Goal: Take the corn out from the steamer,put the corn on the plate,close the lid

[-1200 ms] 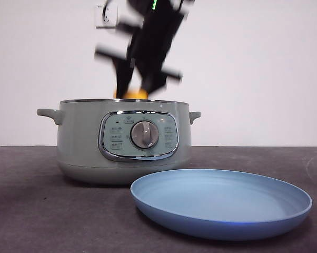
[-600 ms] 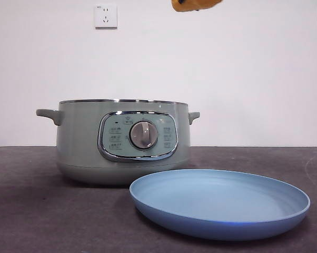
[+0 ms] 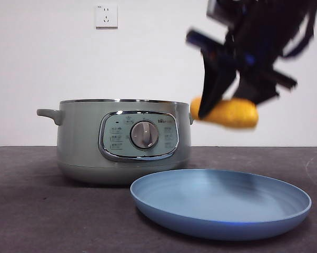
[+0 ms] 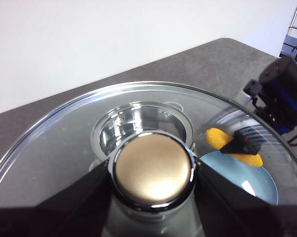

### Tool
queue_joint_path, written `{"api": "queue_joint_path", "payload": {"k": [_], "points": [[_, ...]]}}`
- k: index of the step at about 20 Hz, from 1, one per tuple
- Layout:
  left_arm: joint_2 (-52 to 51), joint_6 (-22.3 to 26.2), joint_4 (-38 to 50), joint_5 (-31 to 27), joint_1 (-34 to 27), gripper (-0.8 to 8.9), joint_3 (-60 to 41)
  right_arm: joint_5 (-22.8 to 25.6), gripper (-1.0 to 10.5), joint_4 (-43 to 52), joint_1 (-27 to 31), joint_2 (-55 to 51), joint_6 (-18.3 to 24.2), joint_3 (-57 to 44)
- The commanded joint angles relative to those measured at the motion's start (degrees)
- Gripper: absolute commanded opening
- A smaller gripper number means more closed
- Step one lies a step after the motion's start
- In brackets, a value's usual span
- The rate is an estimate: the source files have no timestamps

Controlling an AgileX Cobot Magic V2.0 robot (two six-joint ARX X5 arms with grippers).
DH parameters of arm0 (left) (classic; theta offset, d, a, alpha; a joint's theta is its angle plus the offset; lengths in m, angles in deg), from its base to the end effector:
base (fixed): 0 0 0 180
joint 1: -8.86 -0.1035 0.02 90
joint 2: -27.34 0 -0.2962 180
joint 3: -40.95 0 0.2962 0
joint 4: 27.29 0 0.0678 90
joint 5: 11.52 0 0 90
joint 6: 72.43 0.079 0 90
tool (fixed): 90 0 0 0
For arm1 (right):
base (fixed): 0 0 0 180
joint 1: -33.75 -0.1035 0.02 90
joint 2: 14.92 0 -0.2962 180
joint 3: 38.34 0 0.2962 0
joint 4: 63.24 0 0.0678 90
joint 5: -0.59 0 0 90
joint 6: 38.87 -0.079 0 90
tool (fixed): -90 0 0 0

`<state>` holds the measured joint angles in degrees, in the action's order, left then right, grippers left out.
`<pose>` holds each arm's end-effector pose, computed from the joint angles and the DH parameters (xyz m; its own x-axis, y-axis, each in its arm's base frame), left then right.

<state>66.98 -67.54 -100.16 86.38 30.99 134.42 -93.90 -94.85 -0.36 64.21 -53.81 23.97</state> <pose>0.0930 -0.0495 0.4839 0.8156 -0.4800 -0.3231 0.5175 0.8550 0.0359 0.2821 0.1985 0.1990 0.5038 0.4358 -0.7458 -0.4220 0.8775 0.2277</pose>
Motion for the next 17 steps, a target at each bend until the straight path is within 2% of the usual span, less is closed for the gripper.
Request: {"api": "queue_joint_path", "payload": {"k": [1,8,14,16,17], "points": [[0.2,-0.2,3.3,1.3,0.0,-0.08,0.9,0.0,-0.1,7.2,-0.1,0.0,-4.4,-6.1],[2.5,-0.2,4.3,1.7,0.0,-0.08,0.9,0.3,-0.1,16.7,0.0,2.1,-5.8,-16.2],[3.5,-0.2,5.7,4.3,0.0,-0.08,0.9,0.3,-0.1,18.6,-0.1,6.9,-6.0,-17.1],[4.2,-0.2,5.9,4.3,0.0,-0.08,0.9,0.3,0.2,18.3,-0.1,8.2,-6.1,-17.1],[4.7,-0.2,5.9,4.3,0.0,-0.08,0.9,0.3,1.1,17.6,-0.1,8.3,-6.1,-17.1]]}}
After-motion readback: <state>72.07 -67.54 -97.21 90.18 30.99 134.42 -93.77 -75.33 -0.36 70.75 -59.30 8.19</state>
